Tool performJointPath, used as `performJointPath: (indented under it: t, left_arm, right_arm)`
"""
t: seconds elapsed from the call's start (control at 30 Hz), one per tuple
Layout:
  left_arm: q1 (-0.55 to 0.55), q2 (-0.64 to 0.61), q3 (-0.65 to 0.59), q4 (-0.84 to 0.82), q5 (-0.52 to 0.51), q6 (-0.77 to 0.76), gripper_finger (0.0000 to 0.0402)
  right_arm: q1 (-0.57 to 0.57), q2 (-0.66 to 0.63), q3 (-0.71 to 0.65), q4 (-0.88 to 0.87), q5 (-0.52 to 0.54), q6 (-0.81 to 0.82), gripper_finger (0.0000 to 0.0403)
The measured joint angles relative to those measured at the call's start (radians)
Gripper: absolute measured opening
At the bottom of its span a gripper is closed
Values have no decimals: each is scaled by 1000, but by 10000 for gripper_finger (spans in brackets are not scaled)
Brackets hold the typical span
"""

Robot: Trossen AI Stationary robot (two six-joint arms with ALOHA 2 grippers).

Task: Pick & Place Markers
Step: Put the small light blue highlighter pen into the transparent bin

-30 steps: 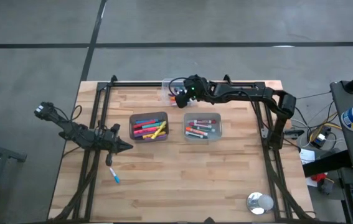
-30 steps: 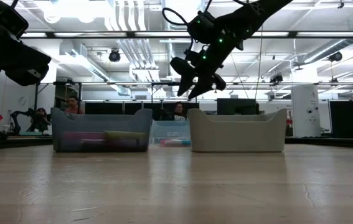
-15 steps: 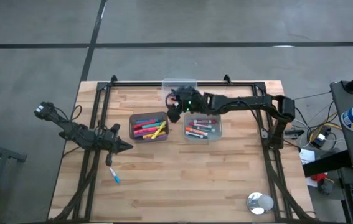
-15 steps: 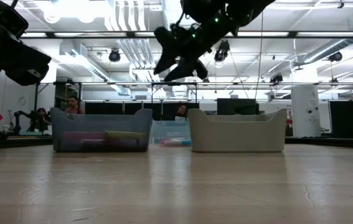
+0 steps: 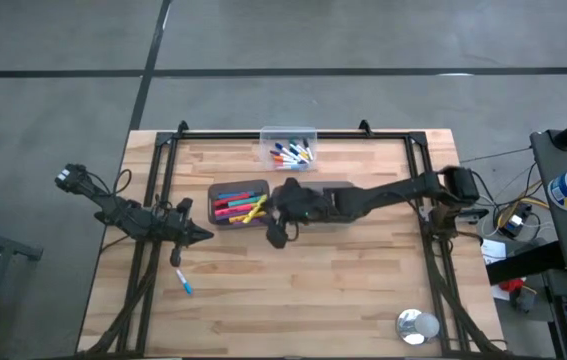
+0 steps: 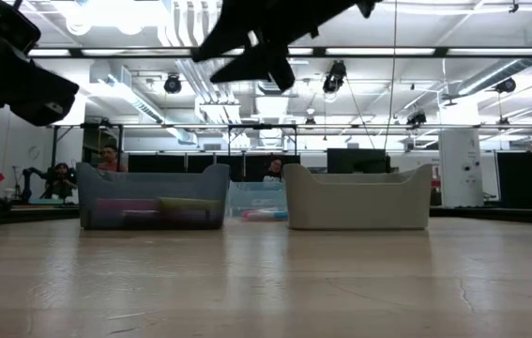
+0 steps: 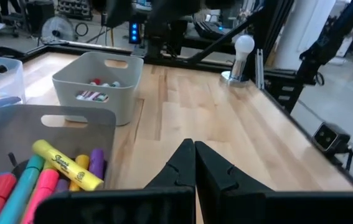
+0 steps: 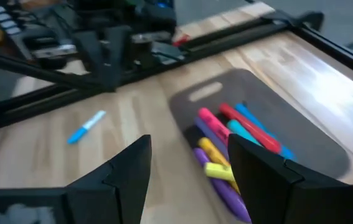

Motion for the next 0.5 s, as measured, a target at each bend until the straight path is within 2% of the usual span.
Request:
performJointPath:
  t: [0.3,0.5]
  left_arm:
    - [0,0,-7,133,-8,-72,0]
    - [-2,0,-9,148,180,-263,0]
  right_arm:
    - [75,0,0,45,4,-22,210]
    - [104,0,0,46,4,-20,210]
